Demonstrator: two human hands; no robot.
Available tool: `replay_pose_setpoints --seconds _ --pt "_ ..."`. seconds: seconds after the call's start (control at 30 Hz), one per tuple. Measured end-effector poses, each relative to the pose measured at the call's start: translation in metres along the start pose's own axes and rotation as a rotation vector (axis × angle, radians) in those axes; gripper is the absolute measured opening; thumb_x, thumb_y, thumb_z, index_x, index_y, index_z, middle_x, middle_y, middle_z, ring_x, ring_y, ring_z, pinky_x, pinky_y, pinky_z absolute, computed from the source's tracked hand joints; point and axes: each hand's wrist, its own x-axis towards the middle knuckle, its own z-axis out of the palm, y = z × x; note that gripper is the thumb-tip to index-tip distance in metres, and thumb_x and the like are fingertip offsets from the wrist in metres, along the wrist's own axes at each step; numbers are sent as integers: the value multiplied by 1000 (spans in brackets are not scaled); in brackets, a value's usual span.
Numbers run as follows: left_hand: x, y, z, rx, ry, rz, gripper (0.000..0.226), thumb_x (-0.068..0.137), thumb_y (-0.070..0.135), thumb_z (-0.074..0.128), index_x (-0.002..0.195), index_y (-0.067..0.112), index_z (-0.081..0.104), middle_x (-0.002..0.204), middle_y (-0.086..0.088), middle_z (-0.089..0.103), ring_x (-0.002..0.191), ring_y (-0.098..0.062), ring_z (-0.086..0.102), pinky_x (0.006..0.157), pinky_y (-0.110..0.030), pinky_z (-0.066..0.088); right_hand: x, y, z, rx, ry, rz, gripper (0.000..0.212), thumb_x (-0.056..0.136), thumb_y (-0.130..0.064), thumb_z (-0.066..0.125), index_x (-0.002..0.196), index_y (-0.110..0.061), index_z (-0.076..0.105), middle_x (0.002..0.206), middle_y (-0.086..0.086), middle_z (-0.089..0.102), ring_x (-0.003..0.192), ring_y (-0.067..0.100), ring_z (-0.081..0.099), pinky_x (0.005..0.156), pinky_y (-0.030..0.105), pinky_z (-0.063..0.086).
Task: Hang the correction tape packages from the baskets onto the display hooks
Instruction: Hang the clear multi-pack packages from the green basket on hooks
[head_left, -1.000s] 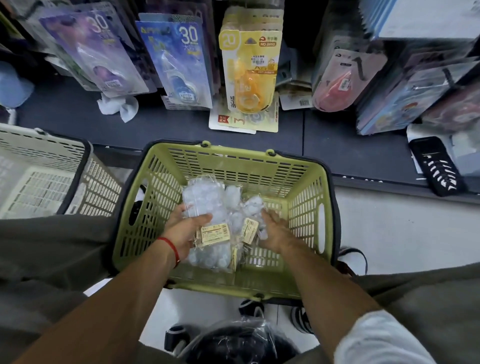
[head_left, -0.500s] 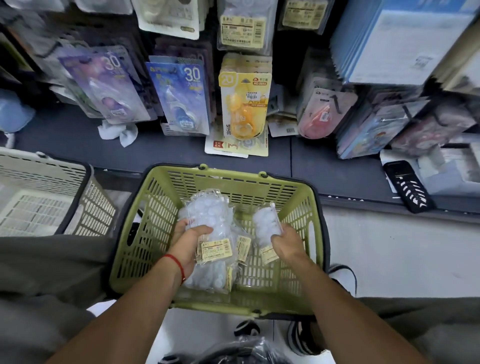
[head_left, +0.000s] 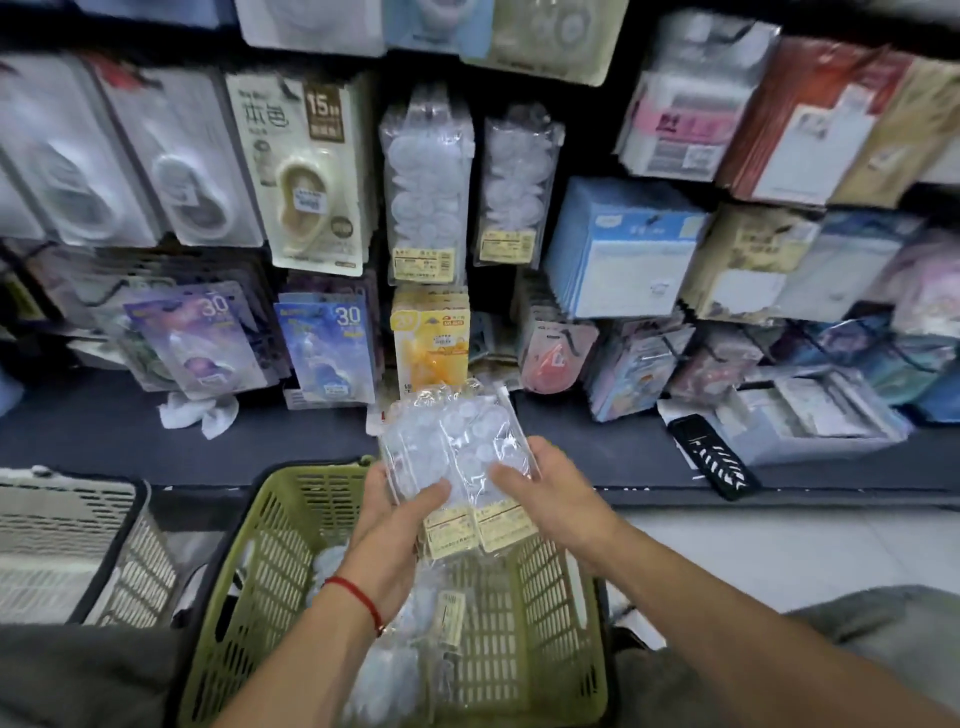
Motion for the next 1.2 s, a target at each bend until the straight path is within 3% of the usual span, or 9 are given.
replay_pose_setpoints --seconds 0.17,0.3,0.5,0.67,0.93,1.0,1.07,1.13,1.2 --pt "2 71 32 74 -125 200 63 89 10 78 141 27 47 134 -6 72 120 -34 71 101 -64 55 19 -72 -37 22 -54 -166 25 90 -41 73 108 -25 71 101 -4 82 95 19 79 91 46 62" --pt "10 136 53 153 -170 321 68 80 19 89 133 35 49 129 -6 74 118 -35 72 99 -62 56 37 -122 -51 132 83 -318 22 97 -42 66 100 -20 64 89 -4 77 78 14 74 67 29 57" --pt "31 202 50 380 -119 554 71 78 27 90 131 49 49 112 13 77 97 -8 76 76 -21 61 49 -165 -72 191 273 -499 49 95 -48 59 105 -1 49 92 14 51 83 25 52 77 54 50" --pt "37 216 35 356 -145 581 69 66 36 93 118 64 57 142 5 65 122 -23 68 103 -48 56 59 -173 -82 192 311 -498 38 104 -40 60 109 -2 56 99 22 61 88 37 60 91 65 51" --pt "46 214 22 288 -172 532 75 67 27 91 127 54 57 141 -12 65 120 -35 69 105 -58 54 73 -169 -77 225 329 -453 41 94 -47 65 107 -9 63 111 35 64 90 53 66 83 70 54" --pt "47 214 23 266 -194 517 78 67 21 94 127 53 57 136 -13 69 118 -35 71 104 -56 55 80 -168 -76 192 345 -455 38 100 -45 64 107 -7 61 99 31 65 80 41 63 79 63 55" --pt "49 212 25 254 -211 514 85 65 16 99 131 47 56 127 -12 75 113 -30 74 98 -48 59 88 -165 -76 113 380 -452 27 103 -43 61 108 -16 62 93 6 68 78 19 62 76 47 54" --pt "48 207 27 217 -237 498 86 59 20 93 133 39 54 119 -12 78 108 -29 77 84 -40 64 89 -163 -72 29 448 -465 19 104 -36 60 121 -27 55 107 -14 65 91 -1 64 84 24 54" --pt "48 202 29 171 -262 463 87 58 19 90 135 32 53 115 -16 79 104 -33 77 77 -38 66 85 -160 -64 -61 540 -518 33 104 -29 61 135 -27 48 119 -14 56 107 -1 58 91 19 48"
